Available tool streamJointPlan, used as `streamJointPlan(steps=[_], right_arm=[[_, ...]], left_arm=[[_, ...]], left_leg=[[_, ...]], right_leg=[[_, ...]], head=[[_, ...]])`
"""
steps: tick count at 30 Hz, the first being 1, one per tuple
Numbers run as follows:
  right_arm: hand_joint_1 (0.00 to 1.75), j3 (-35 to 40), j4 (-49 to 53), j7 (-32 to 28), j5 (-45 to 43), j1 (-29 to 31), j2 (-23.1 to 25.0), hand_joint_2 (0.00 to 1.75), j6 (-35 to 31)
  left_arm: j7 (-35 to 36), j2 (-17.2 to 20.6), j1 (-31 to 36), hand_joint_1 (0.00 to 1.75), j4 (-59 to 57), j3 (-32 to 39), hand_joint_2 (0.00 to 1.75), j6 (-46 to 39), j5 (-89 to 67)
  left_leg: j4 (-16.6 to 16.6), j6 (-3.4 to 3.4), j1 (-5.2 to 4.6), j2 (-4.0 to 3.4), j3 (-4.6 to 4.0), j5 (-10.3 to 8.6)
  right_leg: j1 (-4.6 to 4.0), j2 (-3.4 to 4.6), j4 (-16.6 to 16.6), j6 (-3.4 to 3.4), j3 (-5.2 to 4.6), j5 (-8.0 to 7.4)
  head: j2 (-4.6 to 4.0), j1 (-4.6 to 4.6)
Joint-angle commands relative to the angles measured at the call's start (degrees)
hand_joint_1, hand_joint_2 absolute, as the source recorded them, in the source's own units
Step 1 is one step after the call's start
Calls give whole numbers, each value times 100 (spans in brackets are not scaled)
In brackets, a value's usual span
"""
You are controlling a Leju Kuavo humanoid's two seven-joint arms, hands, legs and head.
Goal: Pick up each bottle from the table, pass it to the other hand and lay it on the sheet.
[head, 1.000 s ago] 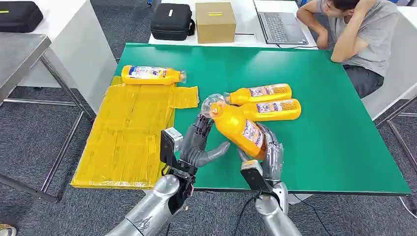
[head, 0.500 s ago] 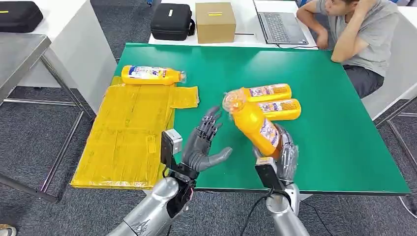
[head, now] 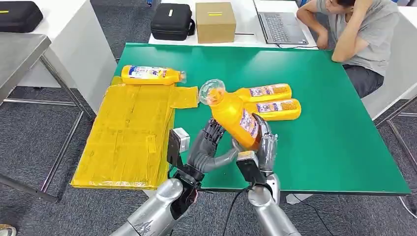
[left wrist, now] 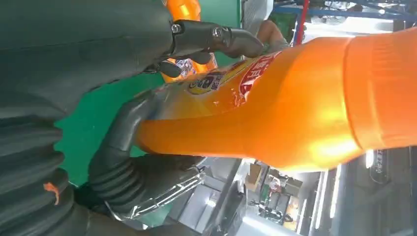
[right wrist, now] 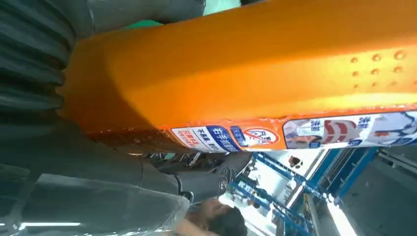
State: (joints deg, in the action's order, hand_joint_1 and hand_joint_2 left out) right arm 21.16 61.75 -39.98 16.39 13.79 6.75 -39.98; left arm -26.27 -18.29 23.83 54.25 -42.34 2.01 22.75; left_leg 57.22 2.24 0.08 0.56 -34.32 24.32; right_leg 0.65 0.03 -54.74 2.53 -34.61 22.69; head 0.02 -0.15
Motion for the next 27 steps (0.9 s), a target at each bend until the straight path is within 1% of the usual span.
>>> streamJointPlan(steps=[1, 5, 6, 7, 8, 9, 10, 12, 13, 14, 15, 16, 19, 20, 21, 23, 24, 25, 26, 27], right_arm=[[175, 495, -571, -2, -235, 328, 176, 175, -2], [175, 789, -660, -2, -410, 324, 248, 175, -2], [175, 856, -676, -2, -375, 301, 279, 175, -2], [175, 856, -676, -2, -375, 301, 279, 175, -2], [175, 856, -676, -2, -375, 301, 279, 175, -2], [175, 856, -676, -2, -375, 301, 279, 175, -2], [175, 856, -676, -2, -375, 301, 279, 175, -2], [175, 856, -676, -2, -375, 301, 279, 175, -2], [175, 865, -672, -2, -368, 293, 276, 175, -2], [175, 869, -687, -2, -352, 298, 272, 175, -2], [175, 936, -697, -2, -368, 289, 254, 175, -2], [175, 955, -686, -2, -294, 266, 251, 175, -2], [175, 1058, -589, -2, -44, 164, 290, 175, -2], [175, 1163, -638, -2, -142, 196, 323, 175, -2], [175, 1245, -637, -2, -145, 246, 319, 175, -2], [175, 1333, -663, -2, -193, 302, 329, 175, -2], [175, 1333, -663, -2, -193, 302, 329, 175, -2], [175, 1333, -663, -2, -193, 302, 329, 175, -2], [175, 1333, -663, -2, -193, 302, 329, 175, -2], [175, 1333, -663, -2, -193, 302, 329, 175, -2]], left_arm=[[-8, -38, 385, 0, -536, -285, 175, -232, -106], [-50, -51, 472, 0, -577, -229, 175, -426, -153], [-43, -69, 505, 0, -606, -218, 175, -474, -163], [-43, -69, 505, 0, -606, -218, 175, -474, -163], [-43, -69, 505, 0, -606, -218, 175, -474, -163], [-43, -69, 505, 0, -606, -218, 175, -474, -163], [-43, -69, 505, 0, -606, -218, 175, -474, -163], [-43, -69, 505, 0, -606, -218, 175, -474, -163], [-41, -81, 504, 0, -616, -222, 175, -495, -169], [-50, -82, 512, 0, -623, -232, 175, -521, -191], [-50, -86, 526, 0, -635, -237, 175, -522, -190], [-57, -89, 536, 0, -643, -229, 175, -555, -188], [-103, -76, 565, 0, -671, -225, 175, -663, -209], [-125, -77, 571, 0, -670, -221, 175, -685, -212], [-130, -74, 570, 0, -662, -224, 175, -681, -211], [-152, -71, 564, 0, -645, -228, 175, -693, -219], [-152, -71, 564, 0, -645, -228, 175, -693, -219], [-152, -71, 564, 0, -645, -228, 175, -693, -219], [-152, -71, 564, 0, -645, -228, 175, -693, -219], [-152, -71, 564, 0, -645, -228, 175, -693, -219]], left_leg=[[0, -10, 1, -16, 27, 12], [1, -11, 2, -15, 22, 11], [1, -14, 1, -18, 32, 15], [-1, -10, 3, -17, 20, 9], [-1, -14, 2, -21, 32, 15], [-1, -7, 5, -13, 14, 6], [-1, -12, 3, -18, 34, 15], [2, -13, 2, -15, 36, 17], [-1, -9, 3, -10, 23, 9], [4, -12, 3, -14, 34, 17], [1, -7, 3, -10, 15, 7], [2, -9, 3, -12, 27, 13], [-1, -7, 2, -6, 16, 6], [0, -12, 2, -9, 30, 12], [-1, -9, 2, -8, 17, 7], [-1, -10, 2, -10, 22, 8], [3, -15, 3, -15, 29, 15], [0, -9, 4, -8, 13, 6], [4, -14, 3, -15, 30, 16], [1, -10, 2, -15, 21, 10]], right_leg=[[-2, 12, -3, -9, 21, 9], [-3, 10, -3, -10, 17, 8], [-3, 12, -6, -13, 25, 13], [-4, 13, -1, -9, 15, 5], [-3, 15, -4, -12, 24, 11], [-6, 10, 1, -7, 10, 2], [-4, 12, -3, -11, 27, 12], [-3, 8, -5, -11, 29, 15], [-4, 6, -1, -7, 18, 8], [-4, 8, -6, -10, 28, 15], [-4, 6, 0, -5, 13, 5], [-4, 7, -2, -8, 24, 11], [-3, 3, 1, -6, 14, 5], [-3, 4, -3, -10, 26, 12], [-3, 5, 0, -7, 14, 6], [-2, 6, -1, -9, 17, 8], [-4, 9, -7, -13, 23, 14], [-5, 5, 0, -8, 10, 4], [-5, 10, -6, -12, 23, 13], [-3, 11, -4, -9, 15, 8]], head=[[0, 0], [0, 0], [0, 0], [0, 0], [0, 0], [0, 0], [0, 0], [0, 0], [0, 0], [-2, 0], [-2, 2], [0, 0], [0, 0], [0, 2], [0, 2], [0, -4], [0, 2], [-2, 2], [0, 0], [0, 0]])
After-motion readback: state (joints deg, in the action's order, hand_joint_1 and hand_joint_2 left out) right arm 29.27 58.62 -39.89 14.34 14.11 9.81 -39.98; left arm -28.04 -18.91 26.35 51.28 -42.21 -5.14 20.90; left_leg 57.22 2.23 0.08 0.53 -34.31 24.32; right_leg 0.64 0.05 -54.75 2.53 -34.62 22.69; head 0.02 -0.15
